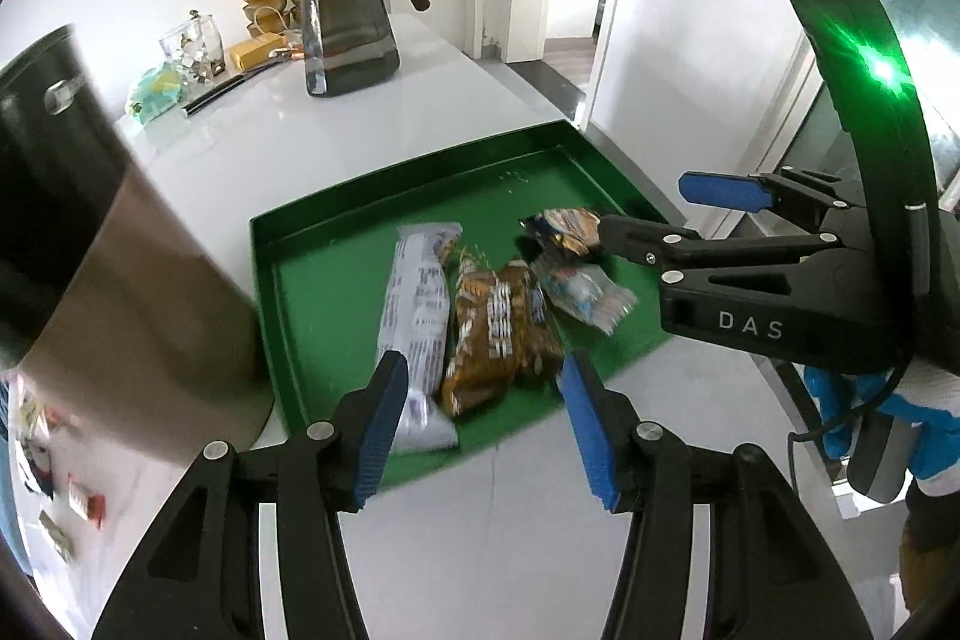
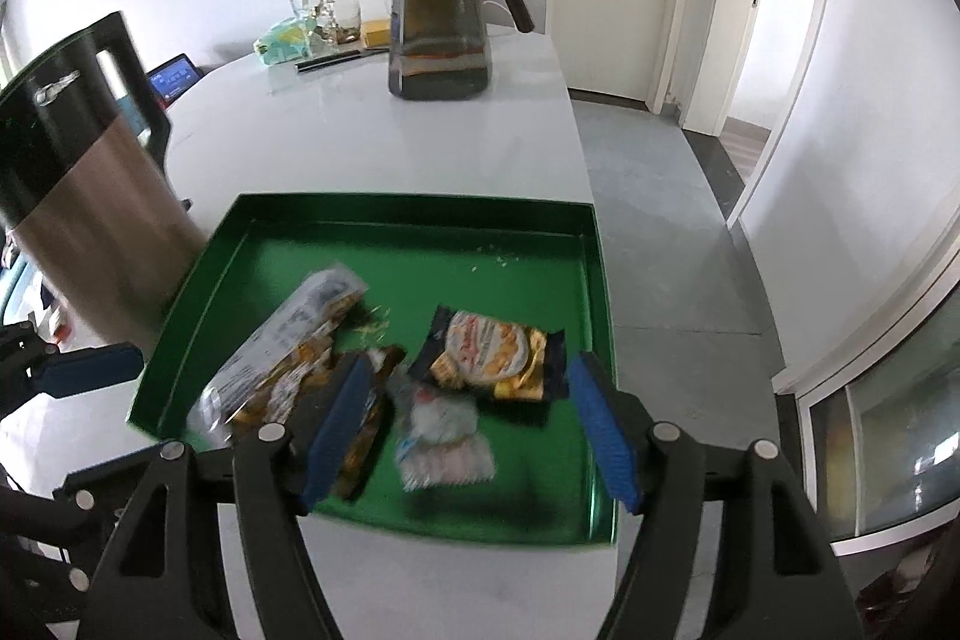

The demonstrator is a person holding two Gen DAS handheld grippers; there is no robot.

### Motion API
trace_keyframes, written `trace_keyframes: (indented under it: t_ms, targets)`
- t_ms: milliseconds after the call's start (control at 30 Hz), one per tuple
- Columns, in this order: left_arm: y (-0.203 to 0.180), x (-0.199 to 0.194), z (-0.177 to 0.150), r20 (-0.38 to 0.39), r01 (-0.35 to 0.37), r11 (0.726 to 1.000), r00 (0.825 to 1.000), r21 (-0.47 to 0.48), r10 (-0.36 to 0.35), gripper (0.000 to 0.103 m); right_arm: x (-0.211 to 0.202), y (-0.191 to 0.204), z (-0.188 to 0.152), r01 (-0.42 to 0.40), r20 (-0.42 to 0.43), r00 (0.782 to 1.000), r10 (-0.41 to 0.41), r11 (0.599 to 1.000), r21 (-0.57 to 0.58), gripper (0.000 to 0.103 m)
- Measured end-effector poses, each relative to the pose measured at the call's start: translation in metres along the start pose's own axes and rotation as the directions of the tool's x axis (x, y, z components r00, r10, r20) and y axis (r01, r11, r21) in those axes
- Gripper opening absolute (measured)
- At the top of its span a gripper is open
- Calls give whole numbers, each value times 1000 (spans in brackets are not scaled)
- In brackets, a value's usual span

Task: Organize snacks
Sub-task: 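Withdraw both tools from the tray back over the remaining snacks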

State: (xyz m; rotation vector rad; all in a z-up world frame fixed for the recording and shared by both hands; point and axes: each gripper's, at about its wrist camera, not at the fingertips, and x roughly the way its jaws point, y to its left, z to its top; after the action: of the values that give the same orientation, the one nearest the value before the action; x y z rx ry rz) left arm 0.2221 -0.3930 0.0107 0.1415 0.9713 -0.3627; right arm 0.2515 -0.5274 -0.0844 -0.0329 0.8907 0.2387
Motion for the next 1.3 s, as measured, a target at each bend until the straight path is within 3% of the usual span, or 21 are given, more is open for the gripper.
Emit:
trace_keyframes:
  t_ms: [267,433,533,800,933,1133,1300]
  targets:
    - [22,-47,-41,42,59,998,997,-5,-59,52,-56,51,-28,39,0,999,-39,998,-48,72]
    - [50,-82,-64,95,86,996,992,-22,-84,54,-95,105,-40,51,3,999,-51,996,-74,73]
    - [77,-103,-79,116,89,995,990,-52,-82,59,-112,142,-44,45,10,999,-44,995,-93,75]
    - [168,-153,-124,143,6,994,990,-107,9,60,-131,246,-45,-15,34,999,20,989,-146,77]
    - [225,-173,-151,137,-65,984,987,-165,88,60,-128,292,-41,-53,36,998,61,984,-172,77]
    - [315,-190,-200,83,-193,943,971,-271,223,60,-107,351,-34,-114,10,993,119,973,-202,77]
    - [366,-191,-230,36,-248,903,960,-351,278,60,-86,385,-26,-154,-16,988,154,965,-214,77]
